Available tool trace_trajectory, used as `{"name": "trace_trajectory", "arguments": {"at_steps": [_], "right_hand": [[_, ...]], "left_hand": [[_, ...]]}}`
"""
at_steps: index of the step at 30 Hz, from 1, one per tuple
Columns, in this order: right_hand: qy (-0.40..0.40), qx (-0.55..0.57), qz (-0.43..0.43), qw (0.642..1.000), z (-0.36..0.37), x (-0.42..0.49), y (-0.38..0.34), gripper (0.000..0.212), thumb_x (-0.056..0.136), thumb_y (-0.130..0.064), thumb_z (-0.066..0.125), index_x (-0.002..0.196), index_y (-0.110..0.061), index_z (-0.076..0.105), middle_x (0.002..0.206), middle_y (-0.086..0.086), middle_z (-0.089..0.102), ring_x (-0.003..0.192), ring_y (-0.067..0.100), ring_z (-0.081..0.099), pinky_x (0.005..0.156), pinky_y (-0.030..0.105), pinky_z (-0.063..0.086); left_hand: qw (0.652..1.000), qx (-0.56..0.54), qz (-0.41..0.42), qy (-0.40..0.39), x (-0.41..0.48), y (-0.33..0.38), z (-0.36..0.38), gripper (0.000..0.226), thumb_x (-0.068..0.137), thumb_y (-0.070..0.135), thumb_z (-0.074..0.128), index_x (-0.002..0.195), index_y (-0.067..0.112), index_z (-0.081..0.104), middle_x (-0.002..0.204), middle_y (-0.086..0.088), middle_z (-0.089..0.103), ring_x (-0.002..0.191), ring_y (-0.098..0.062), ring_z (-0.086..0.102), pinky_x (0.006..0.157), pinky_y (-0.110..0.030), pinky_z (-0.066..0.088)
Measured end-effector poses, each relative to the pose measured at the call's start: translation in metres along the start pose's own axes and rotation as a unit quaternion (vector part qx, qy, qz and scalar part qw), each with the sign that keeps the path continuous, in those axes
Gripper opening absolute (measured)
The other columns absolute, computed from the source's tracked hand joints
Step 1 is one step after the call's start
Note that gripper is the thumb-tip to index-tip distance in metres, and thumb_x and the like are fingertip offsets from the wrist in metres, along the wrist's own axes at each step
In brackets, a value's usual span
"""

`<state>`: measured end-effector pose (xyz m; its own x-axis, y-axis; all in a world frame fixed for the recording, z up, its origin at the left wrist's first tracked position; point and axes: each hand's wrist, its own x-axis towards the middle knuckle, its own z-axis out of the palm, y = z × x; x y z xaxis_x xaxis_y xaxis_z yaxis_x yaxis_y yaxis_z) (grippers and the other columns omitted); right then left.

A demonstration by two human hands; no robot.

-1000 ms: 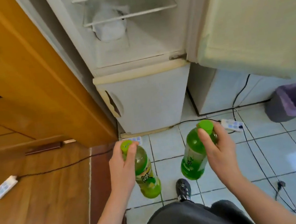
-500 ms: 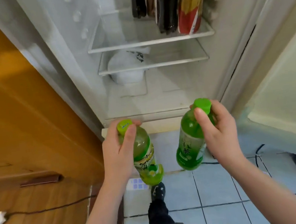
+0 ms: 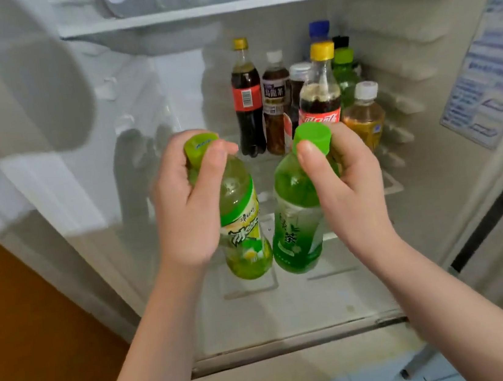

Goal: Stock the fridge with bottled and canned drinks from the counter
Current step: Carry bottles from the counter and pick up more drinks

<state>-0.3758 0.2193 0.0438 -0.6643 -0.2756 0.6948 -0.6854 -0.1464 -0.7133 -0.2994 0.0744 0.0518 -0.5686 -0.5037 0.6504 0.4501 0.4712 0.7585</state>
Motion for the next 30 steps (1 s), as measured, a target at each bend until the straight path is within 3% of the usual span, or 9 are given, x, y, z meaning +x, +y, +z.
{"name": "trace_trajectory", "arguments": {"at_steps": [4, 10, 17, 20, 23, 26, 28, 30], "right_hand": [[0.01, -0.024, -0.046, 0.999, 0.03, 0.045, 0.013, 0.003, 0.091, -0.033, 0.052, 0.088, -0.033, 0.054, 0.078, -0.017, 0.057, 0.075, -0.002, 0.054, 0.068, 0.012, 0.041], [0.032, -0.043, -0.015, 0.998, 0.061, 0.088, 0.054, 0.005, 0.092, -0.033, 0.055, 0.089, -0.029, 0.054, 0.08, -0.014, 0.058, 0.077, 0.002, 0.057, 0.071, 0.023, 0.045], [0.035, -0.04, 0.023, 0.998, 0.069, 0.106, 0.086, 0.006, 0.092, -0.035, 0.055, 0.092, -0.03, 0.056, 0.081, -0.012, 0.062, 0.076, 0.0, 0.059, 0.072, 0.022, 0.048], [0.021, -0.041, 0.045, 0.998, 0.069, 0.107, 0.089, 0.016, 0.092, -0.037, 0.055, 0.102, -0.026, 0.057, 0.092, -0.011, 0.064, 0.087, 0.002, 0.061, 0.081, 0.028, 0.05], [0.02, -0.035, 0.098, 0.994, 0.067, 0.085, 0.095, 0.052, 0.088, -0.044, 0.054, 0.132, -0.018, 0.042, 0.118, -0.017, 0.052, 0.112, 0.002, 0.05, 0.099, 0.025, 0.041], [-0.025, -0.03, 0.138, 0.99, 0.064, 0.04, 0.107, 0.067, 0.082, -0.037, 0.06, 0.14, -0.022, 0.029, 0.131, -0.014, 0.046, 0.125, 0.005, 0.044, 0.106, 0.034, 0.039], [-0.068, -0.068, 0.124, 0.988, 0.06, 0.02, 0.115, 0.069, 0.075, -0.019, 0.066, 0.135, -0.029, 0.033, 0.123, -0.014, 0.051, 0.118, 0.006, 0.049, 0.098, 0.036, 0.045], [-0.076, -0.098, 0.114, 0.986, 0.058, 0.016, 0.125, 0.073, 0.072, -0.005, 0.065, 0.134, -0.03, 0.035, 0.121, -0.014, 0.053, 0.116, 0.006, 0.05, 0.096, 0.037, 0.047]], "left_hand": [[0.997, 0.056, 0.021, 0.04, 0.044, -0.009, 0.009, 0.015, 0.087, 0.043, 0.05, 0.087, 0.03, 0.057, 0.087, 0.0, 0.068, 0.084, -0.011, 0.062, 0.079, -0.026, 0.049], [0.991, 0.121, 0.006, 0.062, 0.088, -0.043, 0.021, 0.035, 0.085, 0.049, 0.047, 0.093, 0.018, 0.06, 0.087, 0.003, 0.068, 0.082, 0.0, 0.059, 0.075, -0.006, 0.039], [0.987, 0.128, -0.036, 0.09, 0.106, -0.08, 0.037, 0.028, 0.09, 0.04, 0.049, 0.099, 0.017, 0.062, 0.089, 0.009, 0.067, 0.084, 0.005, 0.058, 0.074, -0.002, 0.038], [0.987, 0.111, -0.03, 0.115, 0.103, -0.086, 0.038, 0.033, 0.092, 0.038, 0.046, 0.113, 0.015, 0.057, 0.097, 0.018, 0.059, 0.091, 0.014, 0.054, 0.08, -0.001, 0.038], [0.992, 0.058, -0.058, 0.095, 0.075, -0.096, 0.034, 0.041, 0.09, 0.043, 0.045, 0.125, 0.023, 0.049, 0.109, 0.022, 0.058, 0.101, 0.009, 0.054, 0.084, -0.006, 0.041], [0.993, 0.05, -0.097, 0.033, 0.03, -0.117, 0.029, 0.043, 0.084, 0.039, 0.052, 0.126, 0.041, 0.044, 0.119, 0.025, 0.056, 0.113, 0.004, 0.052, 0.094, -0.014, 0.041], [0.988, 0.09, -0.127, -0.007, 0.01, -0.133, 0.025, 0.059, 0.085, 0.026, 0.061, 0.14, 0.03, 0.038, 0.132, 0.008, 0.053, 0.124, -0.011, 0.05, 0.104, -0.036, 0.042], [0.979, 0.151, -0.138, -0.02, 0.004, -0.143, 0.024, 0.063, 0.087, 0.012, 0.061, 0.143, 0.021, 0.035, 0.133, -0.002, 0.051, 0.125, -0.018, 0.049, 0.104, -0.046, 0.042]]}}
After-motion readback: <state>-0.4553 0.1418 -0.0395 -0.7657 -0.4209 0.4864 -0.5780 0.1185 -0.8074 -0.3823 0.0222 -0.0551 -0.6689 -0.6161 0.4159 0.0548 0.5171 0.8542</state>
